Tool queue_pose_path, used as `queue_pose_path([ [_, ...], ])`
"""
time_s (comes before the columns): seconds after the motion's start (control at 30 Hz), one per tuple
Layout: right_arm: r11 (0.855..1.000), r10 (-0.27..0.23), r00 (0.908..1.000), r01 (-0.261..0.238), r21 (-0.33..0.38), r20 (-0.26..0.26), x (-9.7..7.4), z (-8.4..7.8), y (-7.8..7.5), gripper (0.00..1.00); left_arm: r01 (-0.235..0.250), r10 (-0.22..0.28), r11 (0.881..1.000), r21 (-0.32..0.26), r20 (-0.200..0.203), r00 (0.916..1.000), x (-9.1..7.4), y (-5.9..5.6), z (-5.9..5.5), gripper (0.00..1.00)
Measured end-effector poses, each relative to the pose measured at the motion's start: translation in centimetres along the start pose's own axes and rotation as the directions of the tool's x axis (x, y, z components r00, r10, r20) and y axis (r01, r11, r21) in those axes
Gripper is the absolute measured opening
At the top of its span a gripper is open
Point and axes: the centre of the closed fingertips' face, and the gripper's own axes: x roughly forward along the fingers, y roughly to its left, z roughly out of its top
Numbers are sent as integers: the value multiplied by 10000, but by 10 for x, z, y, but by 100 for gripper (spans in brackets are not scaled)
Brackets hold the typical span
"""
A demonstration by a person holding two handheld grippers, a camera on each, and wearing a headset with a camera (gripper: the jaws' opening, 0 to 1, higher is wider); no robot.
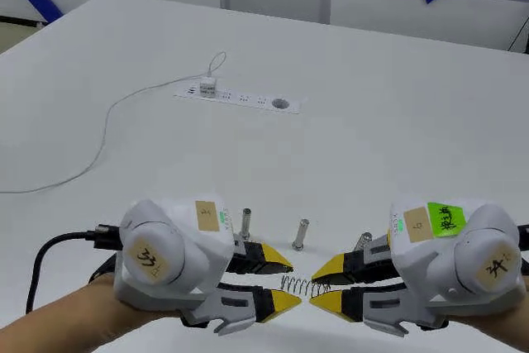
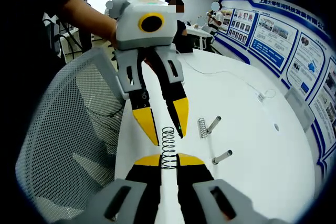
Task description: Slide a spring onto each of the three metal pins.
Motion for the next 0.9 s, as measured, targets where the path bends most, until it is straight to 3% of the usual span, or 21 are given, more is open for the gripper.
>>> queue_pose_path([
  [0.23,9998,183,9998,-183,-59,92,2,4,4,11,170,-157,9991,387,-336,9993,0,-4,-3,15],
  [0.43,9999,35,9999,-33,-154,113,0,6,1,11,-41,110,9901,1406,-483,9988,-2,-4,-3,11],
  [0.47,9998,40,9999,-37,-218,161,-1,7,2,11,-102,156,9889,1483,-354,9993,-1,-4,-2,11],
  [0.63,9988,53,10000,-51,-482,33,-4,6,5,11,81,-16,9845,1753,-370,9993,-1,-7,0,10],
  [0.9,9969,-13,10000,10,-792,-41,-4,7,4,12,89,-23,9859,1670,-396,9992,-3,-8,0,10],
])
